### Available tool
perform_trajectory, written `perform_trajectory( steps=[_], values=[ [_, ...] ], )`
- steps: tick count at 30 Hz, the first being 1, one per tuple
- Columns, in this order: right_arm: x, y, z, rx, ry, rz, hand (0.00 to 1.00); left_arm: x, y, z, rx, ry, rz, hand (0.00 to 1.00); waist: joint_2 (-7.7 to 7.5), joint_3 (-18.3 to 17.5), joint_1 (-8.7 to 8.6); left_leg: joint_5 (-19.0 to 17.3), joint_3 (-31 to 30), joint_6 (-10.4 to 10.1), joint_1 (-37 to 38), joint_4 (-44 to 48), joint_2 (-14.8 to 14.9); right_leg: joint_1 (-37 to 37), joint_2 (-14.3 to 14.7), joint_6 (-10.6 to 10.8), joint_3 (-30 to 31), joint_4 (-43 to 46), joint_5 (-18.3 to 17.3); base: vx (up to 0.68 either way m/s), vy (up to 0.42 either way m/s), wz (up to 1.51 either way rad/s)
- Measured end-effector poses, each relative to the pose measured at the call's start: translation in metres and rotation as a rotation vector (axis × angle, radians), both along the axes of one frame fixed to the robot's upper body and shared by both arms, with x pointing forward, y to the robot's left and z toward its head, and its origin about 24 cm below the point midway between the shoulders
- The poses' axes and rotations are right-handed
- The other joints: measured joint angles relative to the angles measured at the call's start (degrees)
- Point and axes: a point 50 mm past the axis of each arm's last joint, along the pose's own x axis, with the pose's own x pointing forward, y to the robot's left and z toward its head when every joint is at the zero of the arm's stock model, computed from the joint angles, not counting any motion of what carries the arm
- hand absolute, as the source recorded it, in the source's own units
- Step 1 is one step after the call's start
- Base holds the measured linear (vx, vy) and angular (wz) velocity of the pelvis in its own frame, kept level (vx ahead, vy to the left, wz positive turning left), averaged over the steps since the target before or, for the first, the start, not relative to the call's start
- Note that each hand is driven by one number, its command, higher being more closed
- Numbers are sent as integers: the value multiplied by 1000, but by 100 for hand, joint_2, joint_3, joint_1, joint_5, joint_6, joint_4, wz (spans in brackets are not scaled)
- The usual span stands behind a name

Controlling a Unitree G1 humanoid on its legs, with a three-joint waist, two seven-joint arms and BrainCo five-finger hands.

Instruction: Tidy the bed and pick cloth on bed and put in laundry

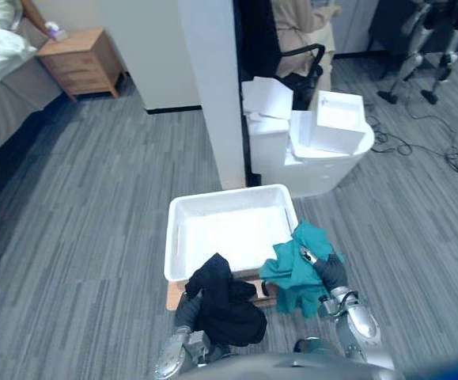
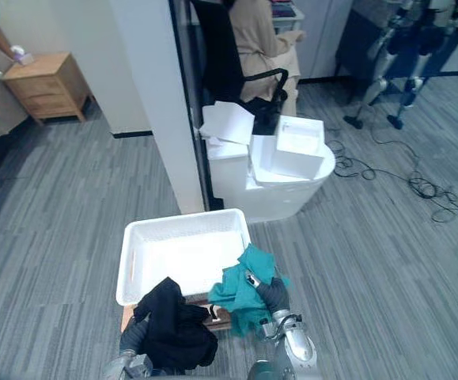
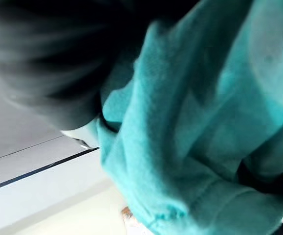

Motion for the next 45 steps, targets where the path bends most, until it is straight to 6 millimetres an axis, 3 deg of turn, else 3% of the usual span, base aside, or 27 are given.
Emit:
perform_trajectory(
  steps=[2,5,7,8,9,10,11,13,14,16,20,22,27,36,45],
  values=[
    [-2,-1,-3,1,23,-31,100,-1,2,0,5,-2,-28,100,-151,-96,-13,273,-58,190,210,-628,-319,54,-152,58,-77,-71,70,295,129,48],
    [-7,-7,-7,-16,55,-105,100,-5,10,-2,36,29,-60,100,-313,-161,-9,282,-223,200,391,-842,-440,204,-214,44,-76,15,107,242,80,39],
    [-8,-13,-6,-19,54,-164,100,-8,13,-4,44,48,-92,100,-309,-172,-27,282,-334,200,535,-840,-365,232,-164,-17,-55,399,177,215,-33,35],
    [-9,-19,0,-39,33,-187,100,-9,13,-6,51,55,-113,100,-220,-153,-33,282,-395,200,600,-827,-211,6,-112,-21,-39,870,19,186,-78,23],
    [-10,-22,4,-49,14,-197,100,-11,13,-7,51,62,-118,100,-143,-157,-41,282,-429,200,611,-829,-145,-51,-25,-3,-19,781,-188,153,-108,18],
    [-8,-25,17,-63,-48,-212,100,-12,14,-9,59,74,-121,100,-152,-171,-33,289,-437,189,654,-836,-74,-49,118,-70,14,154,-248,119,-150,6],
    [-3,-27,36,-78,-142,-226,100,-12,20,-8,80,72,-136,100,-352,-227,-45,275,-413,155,693,-870,-173,-118,103,-42,1,-273,217,146,-213,13],
    [0,-38,54,-109,-224,-256,100,-15,21,-12,81,100,-137,100,-218,-310,-114,277,-422,46,735,-949,-132,-50,143,-15,-21,-282,190,126,-162,5],
    [3,-48,72,-138,-299,-277,100,-21,16,-16,64,123,-134,100,-144,-334,-167,366,-363,-90,841,-1067,-72,-47,207,-16,0,-251,190,98,-85,-15],
    [7,-59,91,-177,-381,-286,100,-29,12,-19,43,147,-151,100,-30,-388,-188,405,-280,-149,962,-1154,6,-10,295,-16,16,-197,190,82,-101,-17],
    [18,-65,127,-200,-544,-220,100,-30,12,-19,30,137,-169,100,-42,-394,-223,471,-279,-233,1046,-1305,49,8,361,-18,13,-194,190,-4,-58,0],
    [23,-59,142,-204,-607,-148,100,-30,14,-19,29,128,-175,100,-120,-402,-184,471,-277,-233,1068,-1335,32,6,354,-22,47,-209,189,-33,5,-2],
    [37,-32,153,-165,-647,26,100,-33,23,-20,49,132,-182,100,-316,-535,-153,470,-294,-231,965,-1494,-25,-75,323,-69,91,-409,234,-75,14,2],
    [50,13,171,-120,-687,315,100,-36,27,-23,51,152,-145,100,-320,-559,-92,613,-325,-106,929,-1708,-173,-17,253,-17,118,-749,433,-100,25,2],
    [68,73,189,-93,-701,571,100,-35,30,-25,57,162,-129,100,-373,-617,25,820,-530,-53,971,-1886,-232,179,253,-6,-75,-1049,659,-38,1,12]
  ],
)
